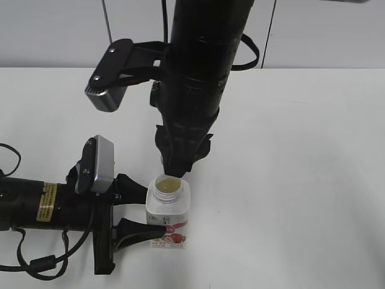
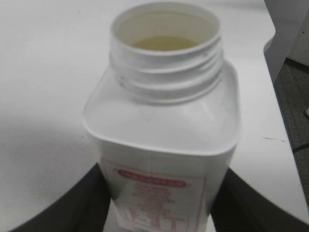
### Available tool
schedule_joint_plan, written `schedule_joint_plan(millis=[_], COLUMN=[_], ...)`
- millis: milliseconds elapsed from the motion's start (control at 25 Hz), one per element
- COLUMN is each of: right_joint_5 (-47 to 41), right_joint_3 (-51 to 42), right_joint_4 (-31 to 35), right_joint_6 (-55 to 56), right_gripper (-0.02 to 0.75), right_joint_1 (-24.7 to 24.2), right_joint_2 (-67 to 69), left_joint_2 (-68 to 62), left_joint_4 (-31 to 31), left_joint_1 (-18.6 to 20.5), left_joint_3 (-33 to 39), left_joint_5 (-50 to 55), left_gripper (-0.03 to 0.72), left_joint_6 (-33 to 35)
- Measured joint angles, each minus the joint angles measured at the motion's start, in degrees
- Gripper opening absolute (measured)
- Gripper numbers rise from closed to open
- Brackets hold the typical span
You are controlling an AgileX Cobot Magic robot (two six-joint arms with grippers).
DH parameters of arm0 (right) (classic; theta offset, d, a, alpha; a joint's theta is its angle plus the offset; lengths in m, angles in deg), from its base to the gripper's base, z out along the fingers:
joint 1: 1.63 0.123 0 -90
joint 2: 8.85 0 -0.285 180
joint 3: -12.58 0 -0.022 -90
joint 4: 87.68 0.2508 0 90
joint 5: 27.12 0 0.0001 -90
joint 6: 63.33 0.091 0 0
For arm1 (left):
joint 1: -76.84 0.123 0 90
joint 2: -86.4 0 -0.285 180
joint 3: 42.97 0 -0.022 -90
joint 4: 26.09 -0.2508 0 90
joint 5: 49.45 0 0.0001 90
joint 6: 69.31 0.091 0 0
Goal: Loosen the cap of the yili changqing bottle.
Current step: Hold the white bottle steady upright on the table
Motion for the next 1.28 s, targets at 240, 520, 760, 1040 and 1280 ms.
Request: schedule_joint_plan(millis=[240, 520, 760, 1040, 1280], right_joint_5=[-0.03, -0.03, -0.03, 6.26, 21.52], right_joint_3=[0.00, 0.00, -1.46, -7.72, -18.91], right_joint_4=[-7.63, -3.29, -2.81, -2.37, -1.11], right_joint_6=[11.42, 16.52, 23.53, 30.04, 35.83], right_gripper=[0.386, 0.386, 0.386, 0.386, 0.386], right_joint_1=[-1.26, -10.83, -20.59, -24.53, -24.53], right_joint_2=[-0.22, -0.22, -0.22, -0.22, -0.22], left_joint_2=[-0.23, -0.48, -0.48, -0.48, -0.51], left_joint_4=[3.63, 8.16, 15.00, 18.31, 20.81], left_joint_1=[0.00, 0.00, 0.00, 0.00, 0.00], left_joint_3=[0.00, 0.00, 0.00, 0.00, 0.00], left_joint_5=[-0.04, -0.22, -2.38, -3.18, -3.18], left_gripper=[0.387, 0.387, 0.387, 0.386, 0.386], left_joint_6=[0.17, 3.46, 6.87, 7.00, 7.06])
